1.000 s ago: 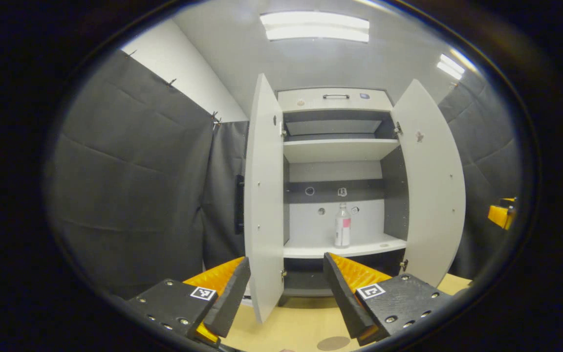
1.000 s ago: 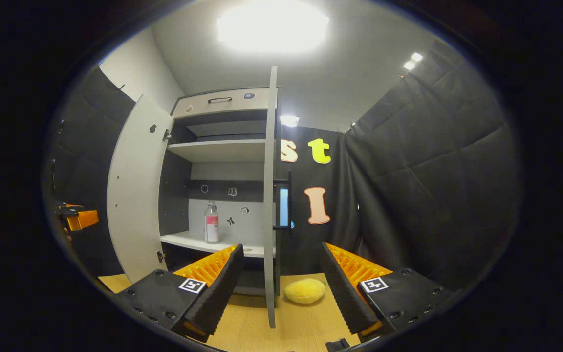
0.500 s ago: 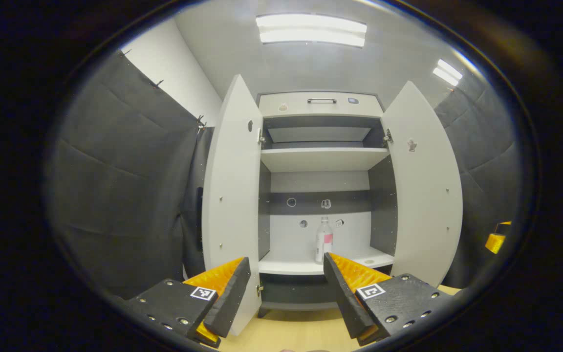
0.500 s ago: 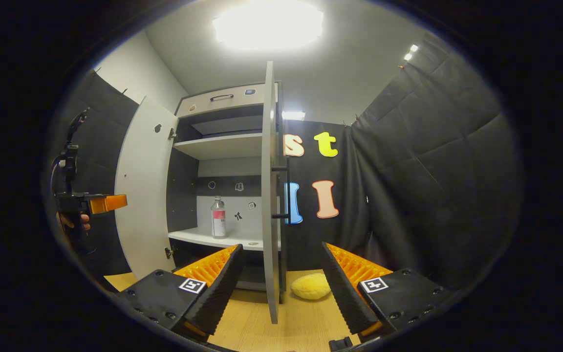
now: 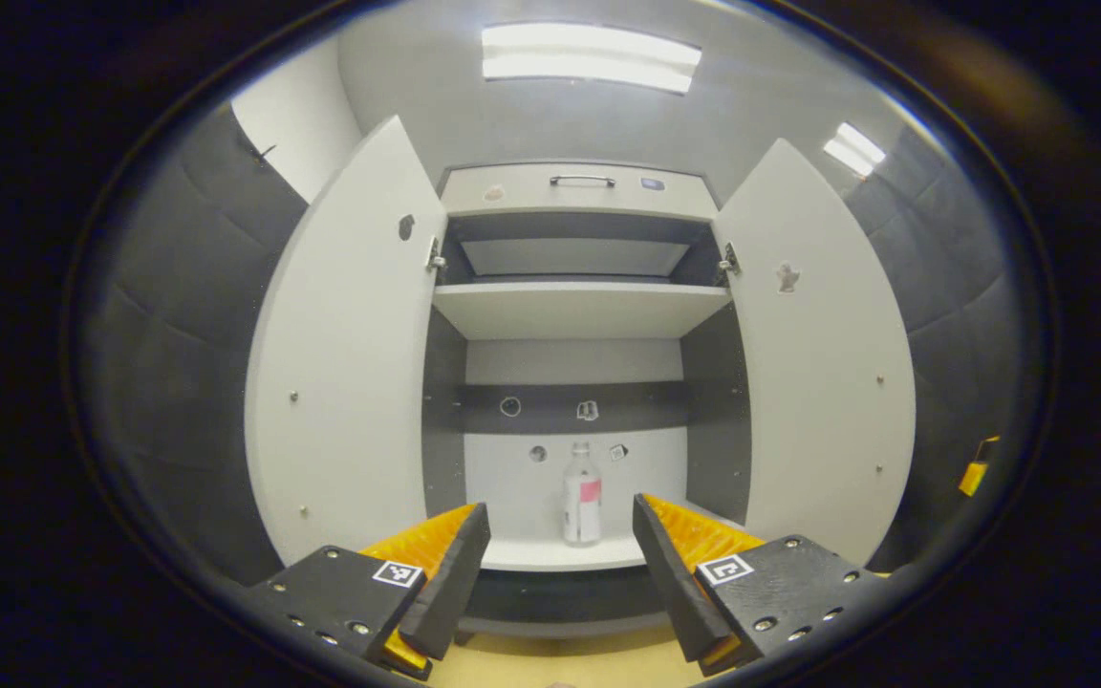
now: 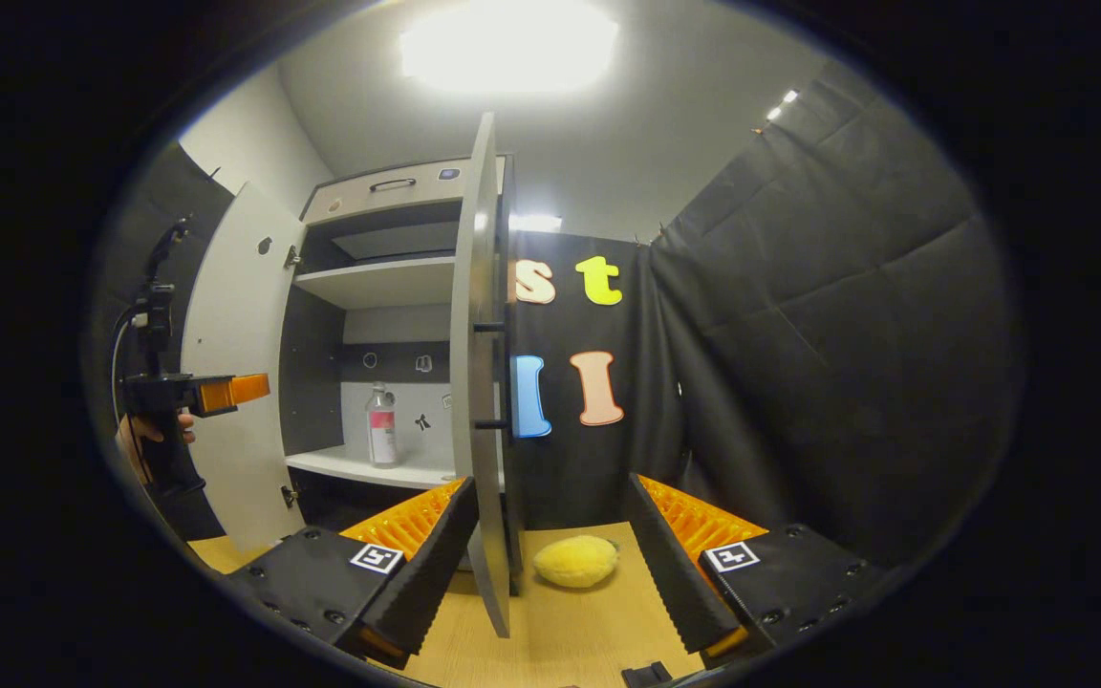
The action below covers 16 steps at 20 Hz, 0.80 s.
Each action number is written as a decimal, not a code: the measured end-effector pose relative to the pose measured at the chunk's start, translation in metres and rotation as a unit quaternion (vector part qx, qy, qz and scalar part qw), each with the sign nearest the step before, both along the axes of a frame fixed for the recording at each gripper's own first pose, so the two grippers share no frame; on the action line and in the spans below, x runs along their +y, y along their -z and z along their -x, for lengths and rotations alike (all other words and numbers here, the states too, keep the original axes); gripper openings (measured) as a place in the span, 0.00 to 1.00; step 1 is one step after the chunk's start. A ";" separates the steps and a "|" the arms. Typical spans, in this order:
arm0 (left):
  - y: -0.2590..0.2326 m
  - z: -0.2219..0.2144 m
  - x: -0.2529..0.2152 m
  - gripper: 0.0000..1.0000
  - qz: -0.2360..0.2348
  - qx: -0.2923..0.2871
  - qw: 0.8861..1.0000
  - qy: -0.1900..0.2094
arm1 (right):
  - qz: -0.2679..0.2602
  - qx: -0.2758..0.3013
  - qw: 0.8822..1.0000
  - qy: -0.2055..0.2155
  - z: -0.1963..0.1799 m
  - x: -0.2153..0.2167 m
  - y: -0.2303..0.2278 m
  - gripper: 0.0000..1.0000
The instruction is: Grasp the bottle in the cabinet with the left hand and place it on the coaster, then close the right door with the right hand and the left door with the left hand.
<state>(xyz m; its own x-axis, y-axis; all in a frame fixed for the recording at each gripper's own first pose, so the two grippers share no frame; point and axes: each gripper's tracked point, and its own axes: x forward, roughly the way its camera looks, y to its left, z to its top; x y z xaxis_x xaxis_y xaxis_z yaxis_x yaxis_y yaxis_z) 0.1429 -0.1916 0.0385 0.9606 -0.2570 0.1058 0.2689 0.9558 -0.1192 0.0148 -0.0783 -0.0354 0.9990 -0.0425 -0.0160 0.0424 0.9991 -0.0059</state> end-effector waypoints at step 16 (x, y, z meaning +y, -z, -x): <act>0.044 -0.159 -0.051 0.88 0.003 0.024 0.998 0.052 | 0.014 0.016 0.998 0.059 -0.029 0.004 0.015 0.98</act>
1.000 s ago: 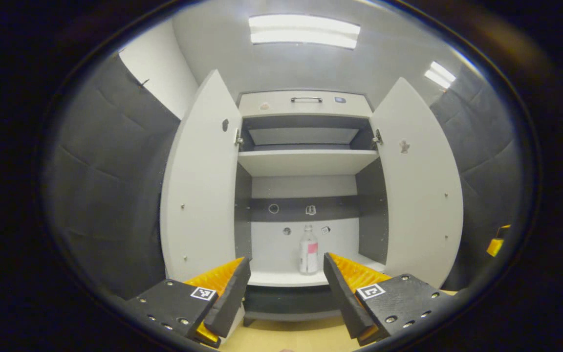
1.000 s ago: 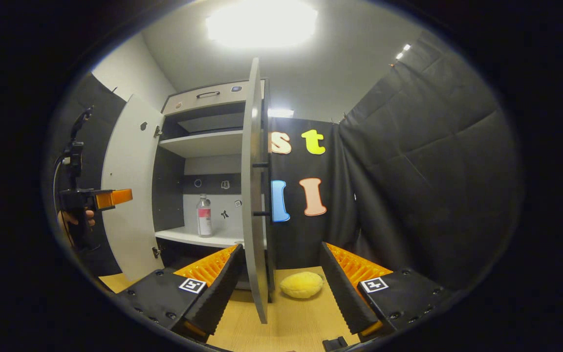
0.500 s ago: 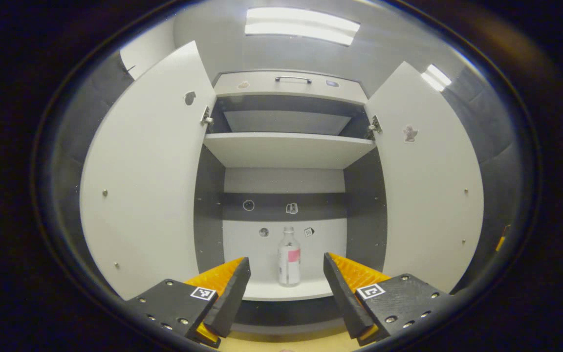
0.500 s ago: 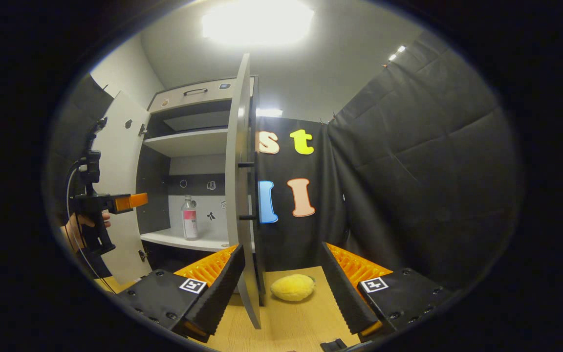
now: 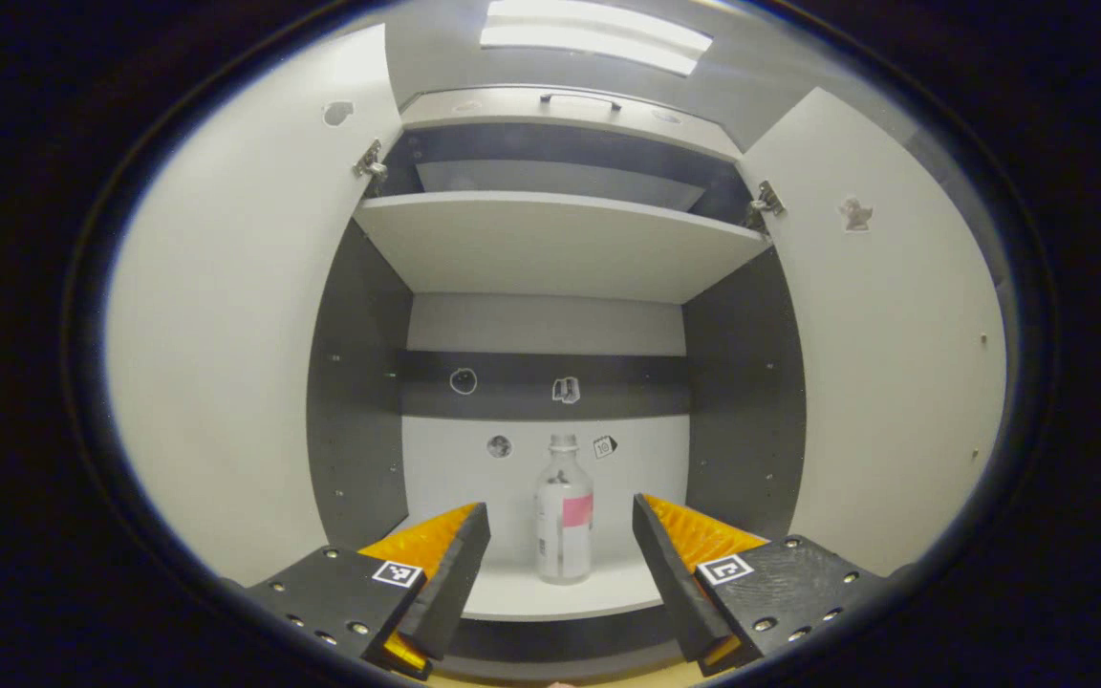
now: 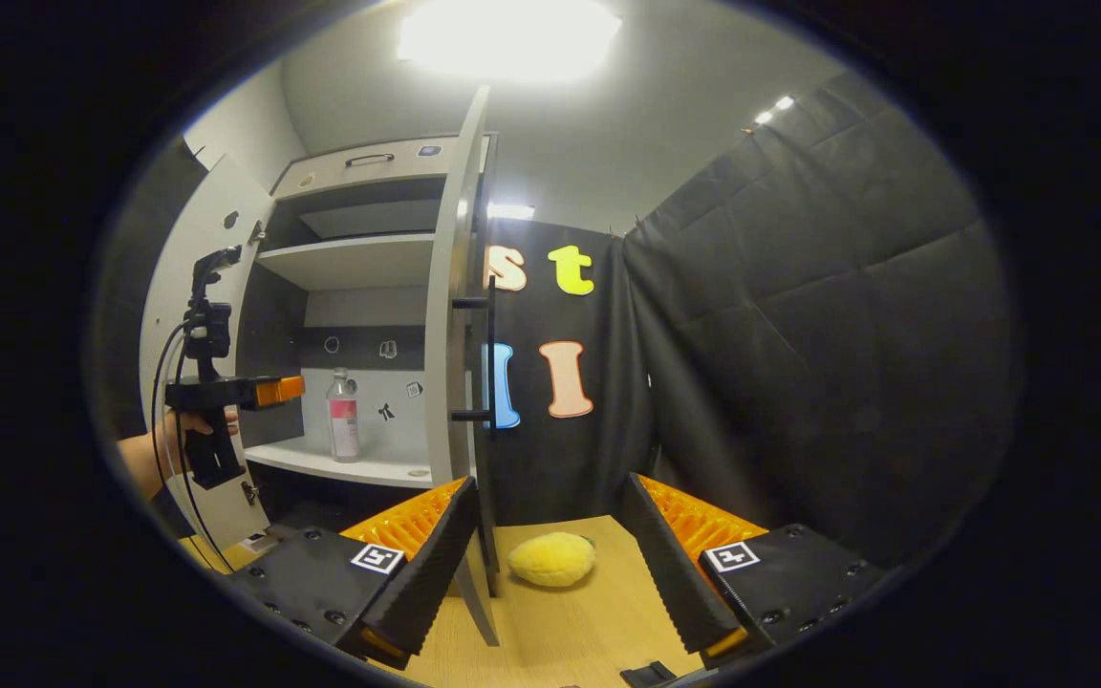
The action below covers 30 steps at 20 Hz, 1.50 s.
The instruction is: Grasp the bottle in the cabinet with the left hand and place it on the coaster, then close the right door with the right hand and the left door with the left hand.
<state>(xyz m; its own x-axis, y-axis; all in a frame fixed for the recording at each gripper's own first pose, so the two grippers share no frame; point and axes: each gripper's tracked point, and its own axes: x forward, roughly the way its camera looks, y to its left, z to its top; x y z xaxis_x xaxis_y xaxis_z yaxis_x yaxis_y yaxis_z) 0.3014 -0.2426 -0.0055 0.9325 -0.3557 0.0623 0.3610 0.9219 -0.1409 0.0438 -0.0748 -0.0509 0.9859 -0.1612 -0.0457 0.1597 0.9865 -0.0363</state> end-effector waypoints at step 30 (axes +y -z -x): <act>0.080 -0.138 -0.051 0.70 0.004 0.079 0.997 0.012 | 0.014 0.042 0.998 0.052 -0.014 0.008 0.035 0.98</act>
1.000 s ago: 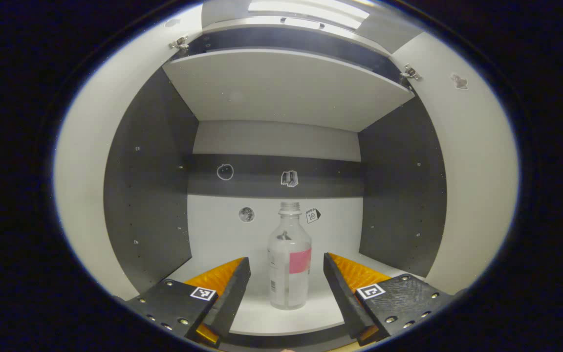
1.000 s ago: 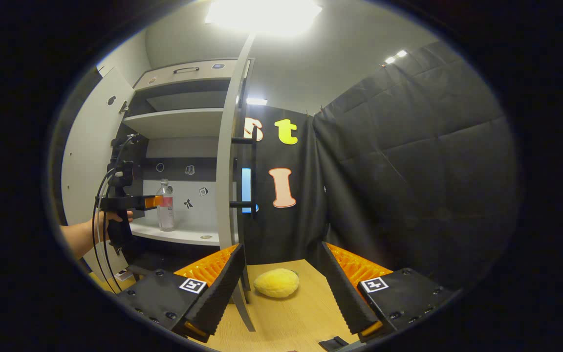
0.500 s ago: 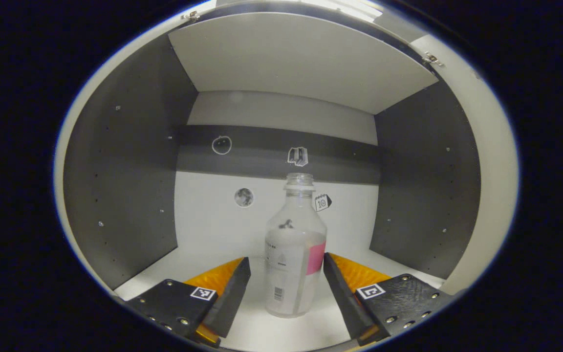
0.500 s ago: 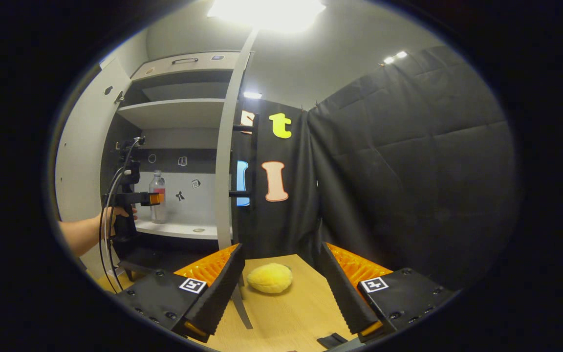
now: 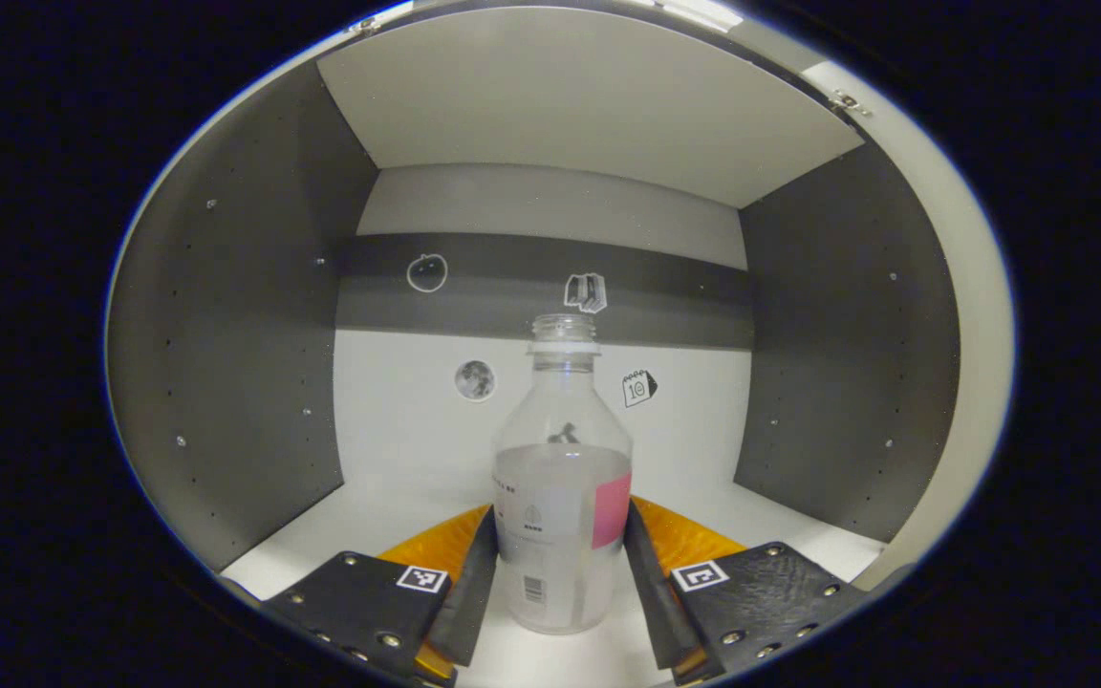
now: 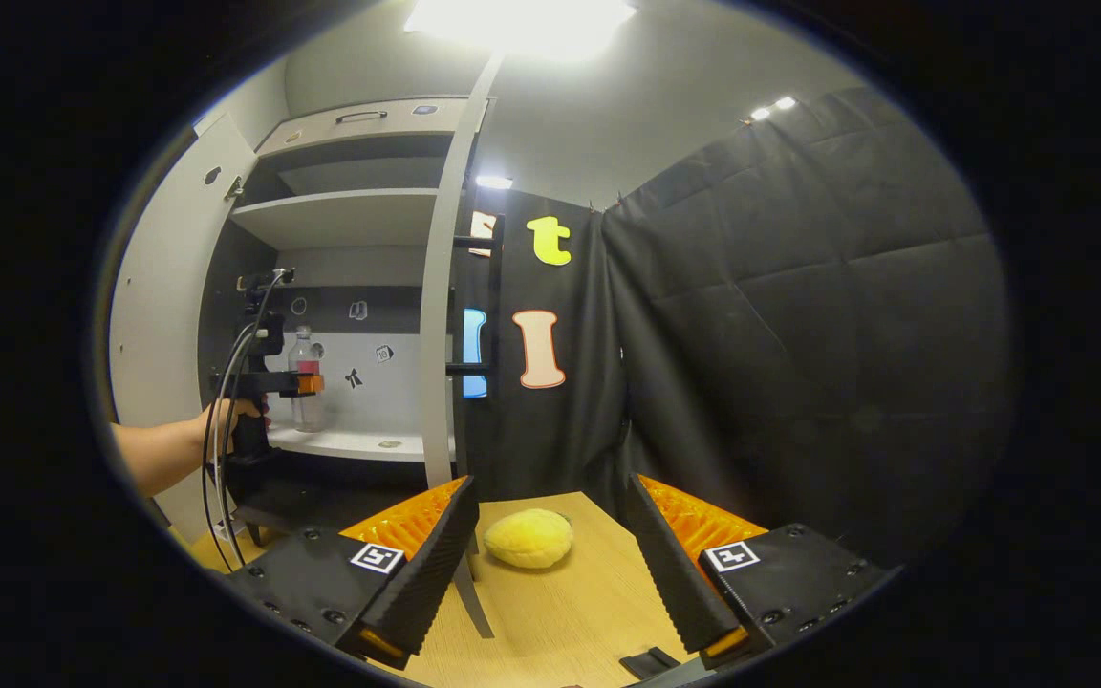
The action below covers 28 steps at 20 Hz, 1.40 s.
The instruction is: Grasp the bottle in the cabinet with the left hand and place it on the coaster, then close the right door with the right hand and the left door with the left hand.
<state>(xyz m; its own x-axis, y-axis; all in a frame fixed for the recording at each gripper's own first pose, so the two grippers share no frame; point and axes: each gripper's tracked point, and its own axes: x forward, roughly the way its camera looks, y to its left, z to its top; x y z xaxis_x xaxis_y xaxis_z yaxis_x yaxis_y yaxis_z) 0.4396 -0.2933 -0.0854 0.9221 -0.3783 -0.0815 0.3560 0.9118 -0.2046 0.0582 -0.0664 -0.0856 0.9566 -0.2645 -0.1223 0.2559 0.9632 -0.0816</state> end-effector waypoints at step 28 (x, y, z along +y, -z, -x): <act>-0.001 0.218 0.048 0.69 -0.005 -0.052 0.998 -0.033 | -0.024 0.013 0.989 -0.143 0.064 -0.002 -0.006 0.98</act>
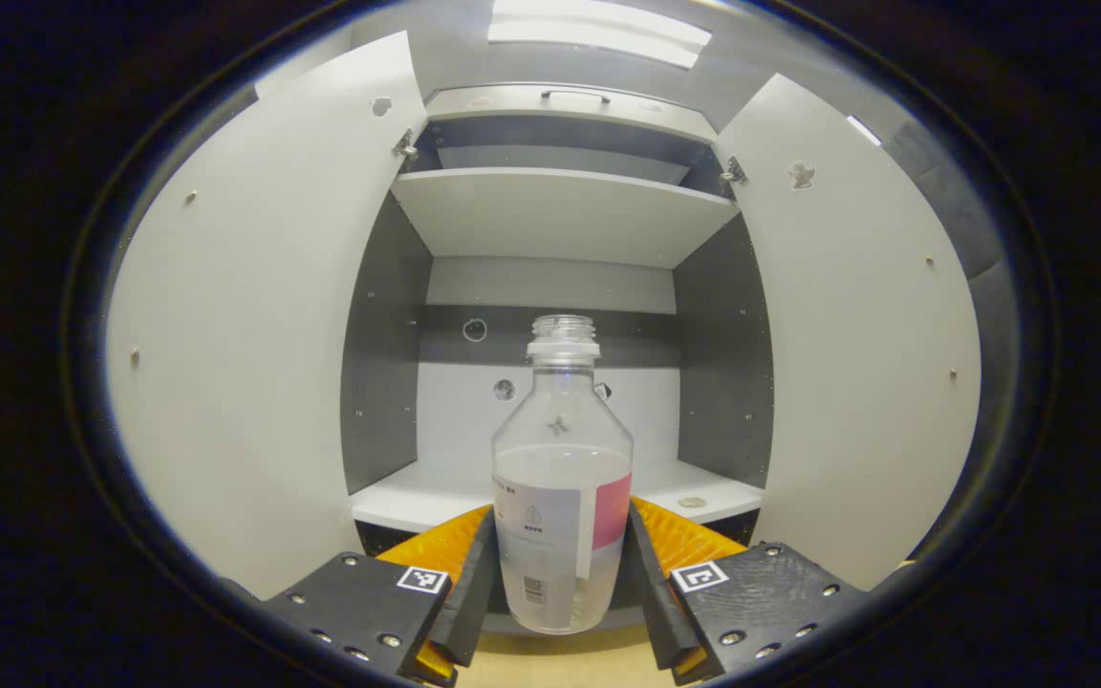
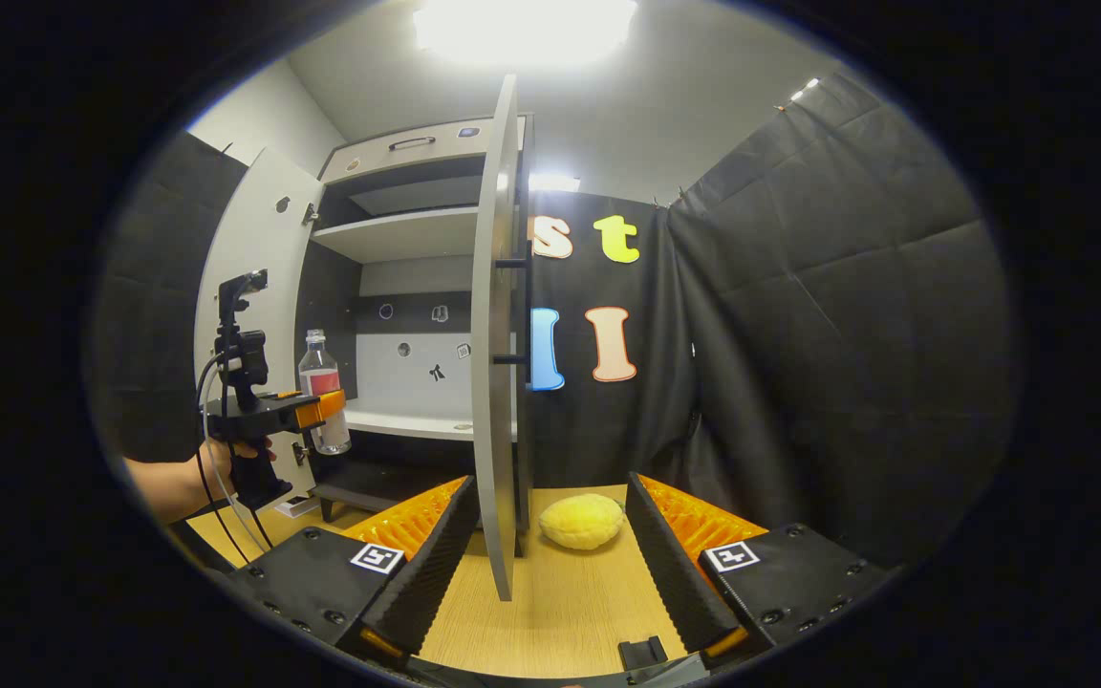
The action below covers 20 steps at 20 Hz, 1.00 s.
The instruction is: Grasp the bottle in the cabinet with the left hand and place it on the coaster, then close the right door with the right hand and the left door with the left hand.
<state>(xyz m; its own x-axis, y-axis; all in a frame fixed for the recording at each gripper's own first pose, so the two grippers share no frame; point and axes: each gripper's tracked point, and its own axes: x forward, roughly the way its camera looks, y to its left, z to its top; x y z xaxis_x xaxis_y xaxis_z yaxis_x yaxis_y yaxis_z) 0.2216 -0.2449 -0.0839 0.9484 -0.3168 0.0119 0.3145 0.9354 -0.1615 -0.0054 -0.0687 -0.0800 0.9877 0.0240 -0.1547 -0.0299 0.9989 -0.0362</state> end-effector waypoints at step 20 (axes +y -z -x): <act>0.150 0.121 0.029 0.70 -0.007 0.104 0.994 -0.021 | 0.014 0.035 0.998 -0.048 0.031 0.029 0.027 0.99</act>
<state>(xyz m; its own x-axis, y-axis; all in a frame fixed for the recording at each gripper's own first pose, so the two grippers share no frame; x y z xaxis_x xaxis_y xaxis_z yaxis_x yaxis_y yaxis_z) 0.1006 -0.2159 -0.2341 0.9425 -0.2753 -0.1896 0.2360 0.9497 -0.2057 -0.0363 -0.0401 -0.1069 0.9677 0.1121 -0.2259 -0.1282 0.9901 -0.0578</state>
